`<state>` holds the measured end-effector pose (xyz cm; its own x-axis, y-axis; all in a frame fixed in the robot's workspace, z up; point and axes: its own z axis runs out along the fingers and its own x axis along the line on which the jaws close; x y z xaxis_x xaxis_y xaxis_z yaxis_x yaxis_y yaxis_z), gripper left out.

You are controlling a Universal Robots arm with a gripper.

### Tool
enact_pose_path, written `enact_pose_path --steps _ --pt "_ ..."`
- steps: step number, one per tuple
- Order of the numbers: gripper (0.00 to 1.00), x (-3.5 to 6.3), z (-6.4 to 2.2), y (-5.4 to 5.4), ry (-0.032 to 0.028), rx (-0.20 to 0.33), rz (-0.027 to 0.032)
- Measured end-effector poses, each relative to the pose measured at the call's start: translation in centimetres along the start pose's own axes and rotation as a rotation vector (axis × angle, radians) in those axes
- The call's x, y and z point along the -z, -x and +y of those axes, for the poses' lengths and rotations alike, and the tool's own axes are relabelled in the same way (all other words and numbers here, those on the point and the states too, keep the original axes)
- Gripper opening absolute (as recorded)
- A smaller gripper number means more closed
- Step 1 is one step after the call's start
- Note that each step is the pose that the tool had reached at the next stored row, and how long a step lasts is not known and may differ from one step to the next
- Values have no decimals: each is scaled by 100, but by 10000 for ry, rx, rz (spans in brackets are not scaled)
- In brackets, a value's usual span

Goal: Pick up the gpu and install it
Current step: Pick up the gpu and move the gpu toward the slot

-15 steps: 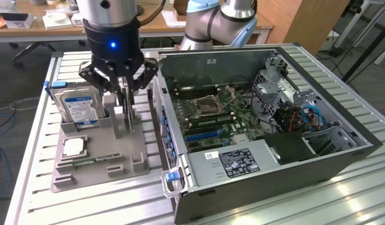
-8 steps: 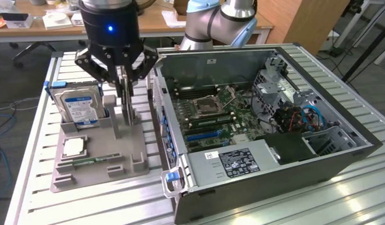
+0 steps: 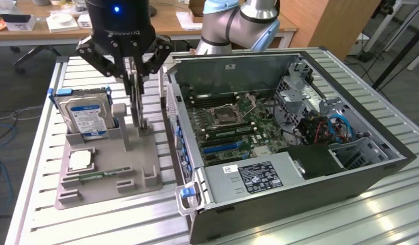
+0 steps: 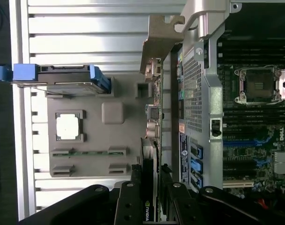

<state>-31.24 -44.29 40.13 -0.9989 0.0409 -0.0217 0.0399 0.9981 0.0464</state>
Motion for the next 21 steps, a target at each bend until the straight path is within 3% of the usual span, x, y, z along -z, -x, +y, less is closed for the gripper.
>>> enact_pose_path --steps 14,21 --pt "27 297 14 9 1 18 0" --pt "27 308 14 10 1 18 0"
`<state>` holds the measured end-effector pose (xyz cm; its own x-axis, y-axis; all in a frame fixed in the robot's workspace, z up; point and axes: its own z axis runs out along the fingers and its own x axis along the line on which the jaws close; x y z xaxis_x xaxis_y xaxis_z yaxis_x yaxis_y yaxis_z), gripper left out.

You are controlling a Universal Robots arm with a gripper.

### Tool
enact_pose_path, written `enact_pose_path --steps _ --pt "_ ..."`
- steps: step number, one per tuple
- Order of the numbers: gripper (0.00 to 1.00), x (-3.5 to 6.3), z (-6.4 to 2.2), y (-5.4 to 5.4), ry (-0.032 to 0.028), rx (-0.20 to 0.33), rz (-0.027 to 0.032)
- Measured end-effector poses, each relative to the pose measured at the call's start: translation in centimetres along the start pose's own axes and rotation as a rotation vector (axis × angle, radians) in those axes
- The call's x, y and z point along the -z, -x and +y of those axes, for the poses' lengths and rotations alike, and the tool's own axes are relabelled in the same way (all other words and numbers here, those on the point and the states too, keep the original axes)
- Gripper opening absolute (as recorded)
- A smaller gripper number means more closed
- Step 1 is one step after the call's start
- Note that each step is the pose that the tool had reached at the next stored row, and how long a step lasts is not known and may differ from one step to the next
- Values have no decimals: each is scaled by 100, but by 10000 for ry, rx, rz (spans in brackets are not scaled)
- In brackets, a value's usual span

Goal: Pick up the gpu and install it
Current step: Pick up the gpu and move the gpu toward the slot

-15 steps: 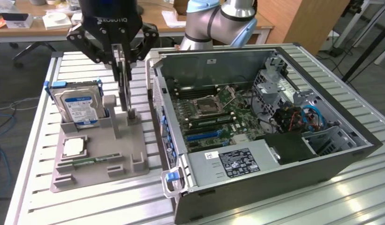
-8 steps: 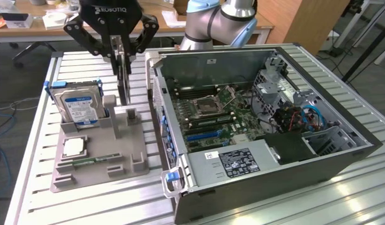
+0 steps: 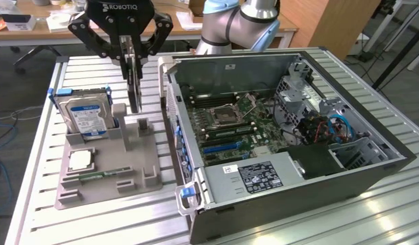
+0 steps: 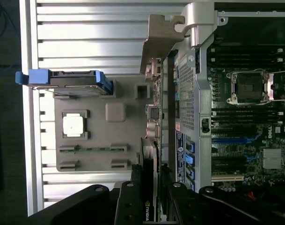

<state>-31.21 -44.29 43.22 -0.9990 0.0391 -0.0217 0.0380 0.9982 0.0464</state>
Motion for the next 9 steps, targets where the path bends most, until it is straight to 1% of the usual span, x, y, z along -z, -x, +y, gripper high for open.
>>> enact_pose_path --steps 4,9 --pt "27 -1 1 28 0 0 0" --pt "27 -2 4 96 0 1 1"
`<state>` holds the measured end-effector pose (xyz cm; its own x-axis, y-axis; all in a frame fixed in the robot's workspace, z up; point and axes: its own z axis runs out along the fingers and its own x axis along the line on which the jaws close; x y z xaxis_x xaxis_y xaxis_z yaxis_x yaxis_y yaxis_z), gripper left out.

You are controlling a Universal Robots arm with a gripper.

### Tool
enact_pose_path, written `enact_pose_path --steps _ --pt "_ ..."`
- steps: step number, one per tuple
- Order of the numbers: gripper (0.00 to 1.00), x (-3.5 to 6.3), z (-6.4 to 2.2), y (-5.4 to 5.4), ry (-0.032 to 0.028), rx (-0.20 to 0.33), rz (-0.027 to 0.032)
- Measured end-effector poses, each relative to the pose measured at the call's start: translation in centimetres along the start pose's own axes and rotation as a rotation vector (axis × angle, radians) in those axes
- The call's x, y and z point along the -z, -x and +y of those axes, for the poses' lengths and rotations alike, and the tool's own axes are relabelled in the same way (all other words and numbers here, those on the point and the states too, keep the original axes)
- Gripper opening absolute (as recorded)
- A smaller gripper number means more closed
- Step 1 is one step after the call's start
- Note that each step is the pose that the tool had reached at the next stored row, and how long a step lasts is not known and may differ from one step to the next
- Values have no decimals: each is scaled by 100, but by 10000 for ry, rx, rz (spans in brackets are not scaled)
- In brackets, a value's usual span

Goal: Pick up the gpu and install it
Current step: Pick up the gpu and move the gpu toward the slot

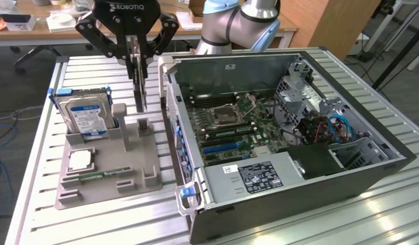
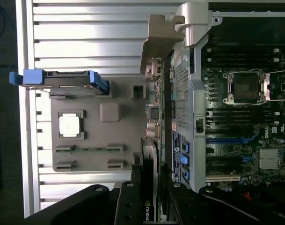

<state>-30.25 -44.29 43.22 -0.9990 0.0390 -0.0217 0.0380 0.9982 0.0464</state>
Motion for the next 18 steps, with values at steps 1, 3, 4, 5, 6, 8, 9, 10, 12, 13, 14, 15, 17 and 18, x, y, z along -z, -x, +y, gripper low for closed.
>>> enact_pose_path --steps 1,3,4,5,6,8,9,10,12,13,14,15,17,18 --pt "27 -1 1 16 0 0 0" --pt "27 -2 2 54 1 0 -1" --pt "27 -2 3 72 1 0 0" --pt "27 -3 3 91 1 1 -1" --pt "27 -3 4 110 2 1 -1" --pt "27 -4 5 152 1 2 0" --pt "27 -4 7 176 1 1 0" --pt "27 -5 8 201 1 1 0" --pt "27 -7 10 253 2 2 -1" --pt "27 -7 11 279 1 2 -1" --pt "27 -7 12 306 2 2 0" --pt "27 -9 13 335 3 2 -1" --pt "27 -10 15 396 2 3 0" --pt "27 -10 16 427 2 2 0"
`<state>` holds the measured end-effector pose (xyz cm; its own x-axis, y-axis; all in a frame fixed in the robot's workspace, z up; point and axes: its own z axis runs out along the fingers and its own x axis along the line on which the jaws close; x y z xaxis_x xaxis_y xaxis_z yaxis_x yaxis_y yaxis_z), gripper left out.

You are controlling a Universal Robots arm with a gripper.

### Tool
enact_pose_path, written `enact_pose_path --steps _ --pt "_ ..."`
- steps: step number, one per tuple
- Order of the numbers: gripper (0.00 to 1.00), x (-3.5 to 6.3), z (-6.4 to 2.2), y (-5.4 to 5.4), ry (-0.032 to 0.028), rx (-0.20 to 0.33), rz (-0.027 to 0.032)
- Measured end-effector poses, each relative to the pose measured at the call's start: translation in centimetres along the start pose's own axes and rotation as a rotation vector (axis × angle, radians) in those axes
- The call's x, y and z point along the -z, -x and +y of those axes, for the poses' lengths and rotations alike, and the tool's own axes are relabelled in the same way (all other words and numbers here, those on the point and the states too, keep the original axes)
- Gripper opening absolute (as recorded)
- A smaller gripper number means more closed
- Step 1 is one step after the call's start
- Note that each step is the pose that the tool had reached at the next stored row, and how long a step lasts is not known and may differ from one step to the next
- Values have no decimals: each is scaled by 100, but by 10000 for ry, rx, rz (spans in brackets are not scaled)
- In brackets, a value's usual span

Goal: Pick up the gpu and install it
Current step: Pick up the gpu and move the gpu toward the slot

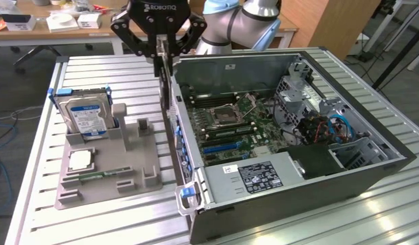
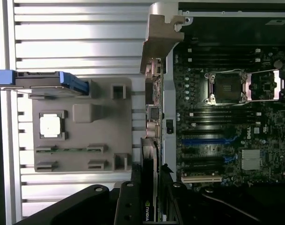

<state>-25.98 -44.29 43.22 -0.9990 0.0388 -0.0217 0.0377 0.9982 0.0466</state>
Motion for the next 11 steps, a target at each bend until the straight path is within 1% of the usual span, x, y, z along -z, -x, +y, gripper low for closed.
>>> enact_pose_path --steps 6,11 --pt "27 -5 7 202 4 2 0" --pt "27 -10 15 403 12 7 0"
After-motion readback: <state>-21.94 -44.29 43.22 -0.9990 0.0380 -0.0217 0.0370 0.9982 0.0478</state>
